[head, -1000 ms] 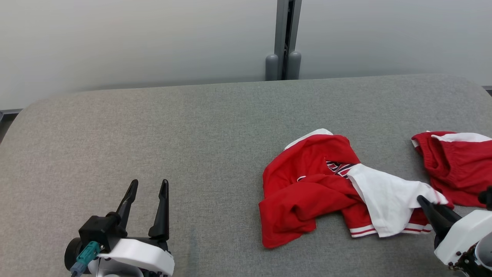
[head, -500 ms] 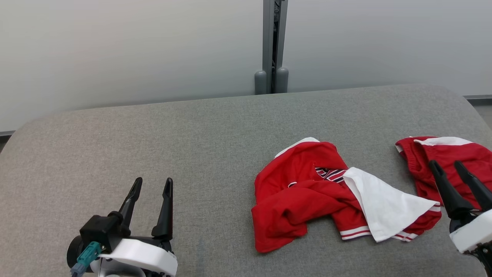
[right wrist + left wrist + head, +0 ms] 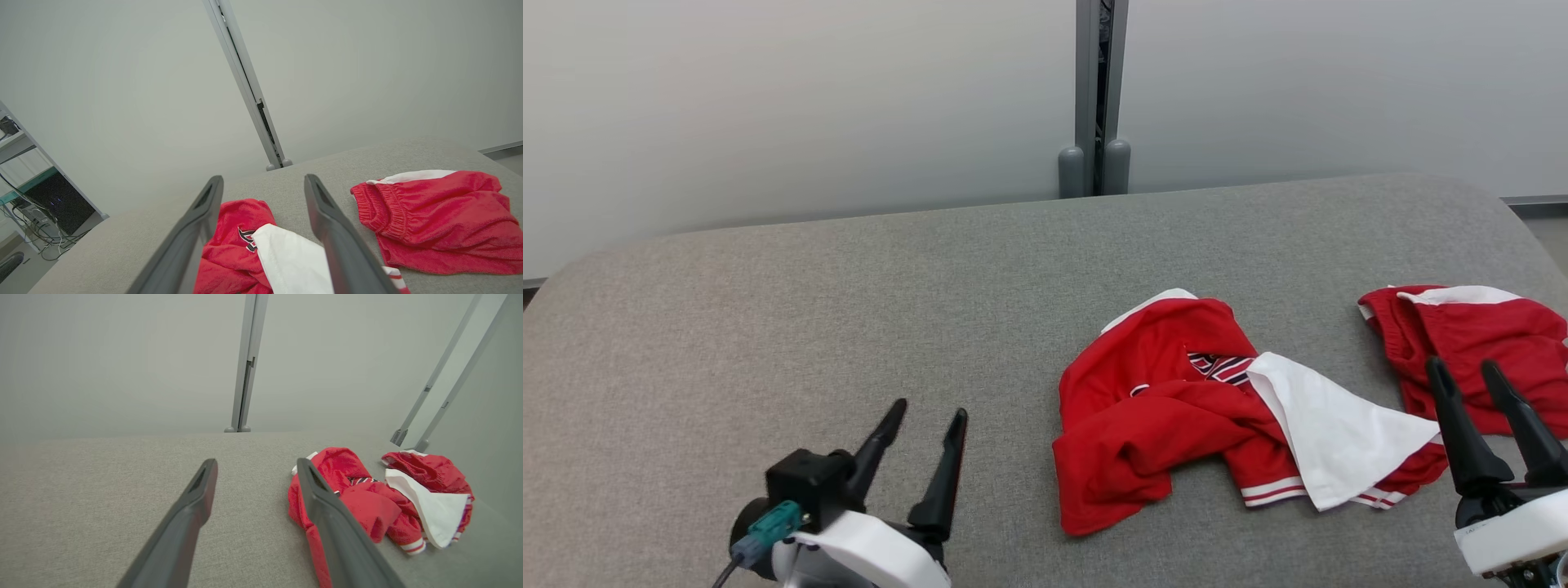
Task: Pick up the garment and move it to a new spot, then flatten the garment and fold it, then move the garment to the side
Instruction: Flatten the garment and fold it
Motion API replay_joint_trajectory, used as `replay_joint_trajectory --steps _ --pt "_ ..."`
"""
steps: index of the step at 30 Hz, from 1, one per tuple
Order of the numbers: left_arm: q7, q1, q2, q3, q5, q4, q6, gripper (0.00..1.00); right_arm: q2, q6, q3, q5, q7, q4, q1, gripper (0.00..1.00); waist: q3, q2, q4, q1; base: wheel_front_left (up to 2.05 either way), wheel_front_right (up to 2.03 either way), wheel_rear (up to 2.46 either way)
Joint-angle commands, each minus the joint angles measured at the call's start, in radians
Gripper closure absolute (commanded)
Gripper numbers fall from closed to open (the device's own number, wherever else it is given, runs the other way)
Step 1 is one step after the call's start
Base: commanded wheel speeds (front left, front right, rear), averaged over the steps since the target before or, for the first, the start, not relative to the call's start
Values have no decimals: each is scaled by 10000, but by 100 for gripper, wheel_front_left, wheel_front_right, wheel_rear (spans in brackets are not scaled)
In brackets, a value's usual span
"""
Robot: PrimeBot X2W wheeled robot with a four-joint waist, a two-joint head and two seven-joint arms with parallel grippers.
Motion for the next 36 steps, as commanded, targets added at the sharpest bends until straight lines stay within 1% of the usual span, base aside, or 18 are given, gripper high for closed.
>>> replay_joint_trajectory --steps 1,6,8,9,11,14,16,19,26,28,30,31,32,33,36 --pt "370 -145 69 -212 -64 -89 -152 0 -33 3 -86 -83 2 -49 31 0 17 0 -43 0 0 0 0" --pt "2158 -154 11 -1289 -325 -325 -543 0 -28 3 -224 -207 82 -144 -51 0 51 0 -228 0 0 0 0" --pt "2798 -63 -126 -1639 -585 -329 -663 0 -45 3 -312 -253 97 -181 -72 0 109 0 -311 0 0 0 0" --pt "2798 -63 -126 -1639 -585 -329 -663 0 -45 3 -312 -253 97 -181 -72 0 109 0 -311 0 0 0 0" --pt "3410 -80 -123 -1958 -670 -133 -738 0 -67 3 -335 -289 149 -213 -129 0 174 0 -434 0 0 0 0" --pt "3992 -283 -252 -2243 -776 223 -775 0 -71 3 -274 -319 176 -229 -220 0 327 0 -648 0 0 0 0" --pt "4154 -421 -420 -2218 -951 536 -748 0 -51 3 -230 -351 181 -222 -263 0 430 0 -774 0 0 0 0" --pt "4258 -592 -499 -2176 -955 1273 -636 0 -30 3 -101 -369 173 -195 -373 0 596 0 -1013 0 0 0 0" --pt "3827 -816 -1018 -1838 -1505 2382 -926 0 19 3 -11 -399 112 -87 -500 0 842 0 -1536 0 0 0 0" --pt "3727 -902 -1036 -1777 -1564 2586 -993 0 23 3 26 -450 96 -28 -460 0 863 0 -1614 0 0 0 0" --pt "3608 -976 -1155 -1703 -1688 2710 -1050 51 83 3 68 -423 92 2 -409 0 864 0 -1653 0 0 0 0" --pt "3537 -993 -1232 -1663 -1753 2728 -1099 70 94 3 64 -425 82 16 -382 0 853 0 -1655 0 0 0 0" --pt "3439 -1006 -1264 -1589 -1817 2747 -1088 94 104 3 50 -425 67 45 -349 0 837 0 -1646 0 0 0 0" --pt "3379 -1024 -1251 -1535 -1828 2793 -1101 100 118 3 40 -430 47 79 -329 0 827 0 -1631 0 0 0 0" --pt "3156 -1070 -1174 -1406 -1834 2889 -1154 100 176 3 45 -459 6 148 -326 0 760 0 -1542 0 0 0 0"
